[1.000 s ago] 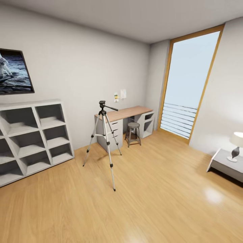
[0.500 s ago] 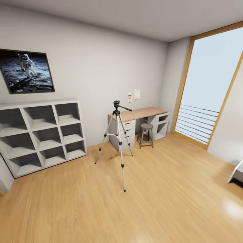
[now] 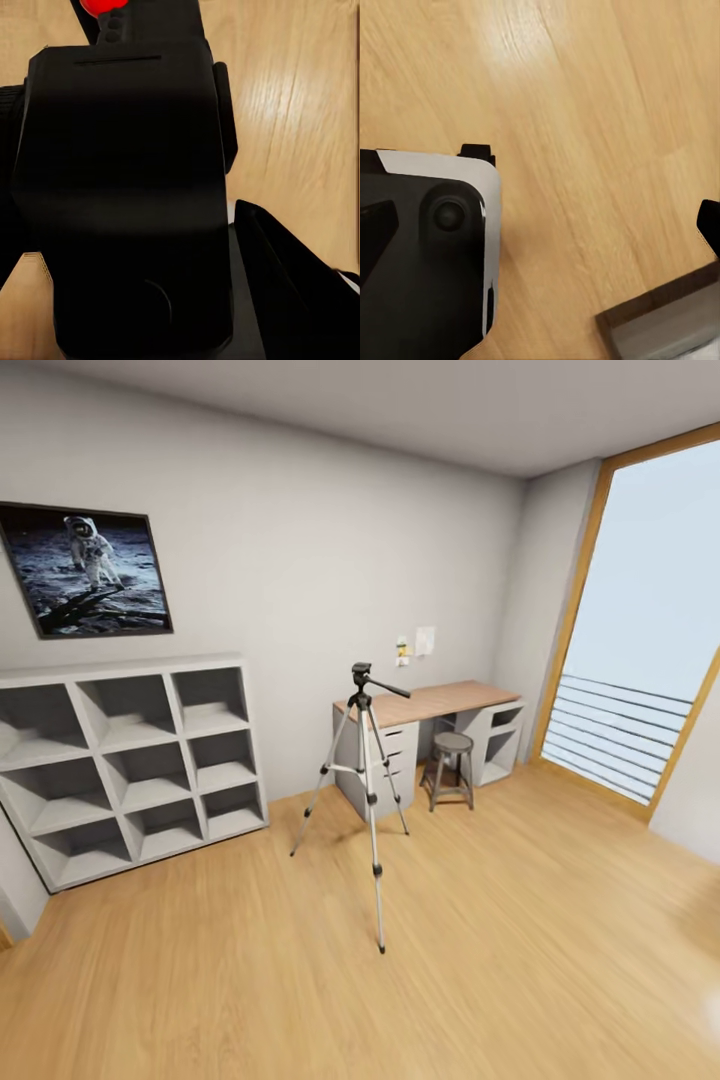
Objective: Attach the digital camera to the camera tripod in the bedroom.
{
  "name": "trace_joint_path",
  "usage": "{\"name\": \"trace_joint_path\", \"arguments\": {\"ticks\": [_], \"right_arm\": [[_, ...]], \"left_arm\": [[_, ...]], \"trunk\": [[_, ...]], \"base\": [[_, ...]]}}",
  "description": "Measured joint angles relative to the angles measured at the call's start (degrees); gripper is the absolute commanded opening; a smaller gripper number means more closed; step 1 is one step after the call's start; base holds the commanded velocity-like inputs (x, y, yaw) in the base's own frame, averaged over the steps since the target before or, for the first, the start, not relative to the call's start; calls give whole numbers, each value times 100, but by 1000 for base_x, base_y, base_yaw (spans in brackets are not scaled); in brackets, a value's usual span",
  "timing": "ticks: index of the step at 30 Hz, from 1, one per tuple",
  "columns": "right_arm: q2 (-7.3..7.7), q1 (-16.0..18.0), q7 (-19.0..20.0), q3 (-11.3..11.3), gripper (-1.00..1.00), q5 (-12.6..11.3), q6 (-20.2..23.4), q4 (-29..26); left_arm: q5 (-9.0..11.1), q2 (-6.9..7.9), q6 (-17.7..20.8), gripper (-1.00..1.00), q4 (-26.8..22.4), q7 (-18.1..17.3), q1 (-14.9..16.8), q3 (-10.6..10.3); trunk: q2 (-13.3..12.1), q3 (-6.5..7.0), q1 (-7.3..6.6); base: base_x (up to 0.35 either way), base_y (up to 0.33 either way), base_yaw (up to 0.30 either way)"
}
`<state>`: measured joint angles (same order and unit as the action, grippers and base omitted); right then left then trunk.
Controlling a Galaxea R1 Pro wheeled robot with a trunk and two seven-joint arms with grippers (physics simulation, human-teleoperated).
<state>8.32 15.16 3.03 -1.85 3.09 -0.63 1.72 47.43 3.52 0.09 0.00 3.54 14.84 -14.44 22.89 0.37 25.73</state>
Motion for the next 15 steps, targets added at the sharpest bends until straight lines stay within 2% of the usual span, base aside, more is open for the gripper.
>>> {"name": "trace_joint_path", "arguments": {"ticks": [6, 15], "right_arm": [[6, 2, -6, -1, 100, 1, -7, -1], [15, 2, 0, -1, 100, 1, -9, -1]], "left_arm": [[-1, 2, 5, -100, 0, 0, 0, 0], [-1, 7, 115, -100, 0, 1, 0, 0]], "trunk": [[0, 0, 0], [0, 0, 0]], "base": [[332, 16, 1], [332, 92, 0]]}}
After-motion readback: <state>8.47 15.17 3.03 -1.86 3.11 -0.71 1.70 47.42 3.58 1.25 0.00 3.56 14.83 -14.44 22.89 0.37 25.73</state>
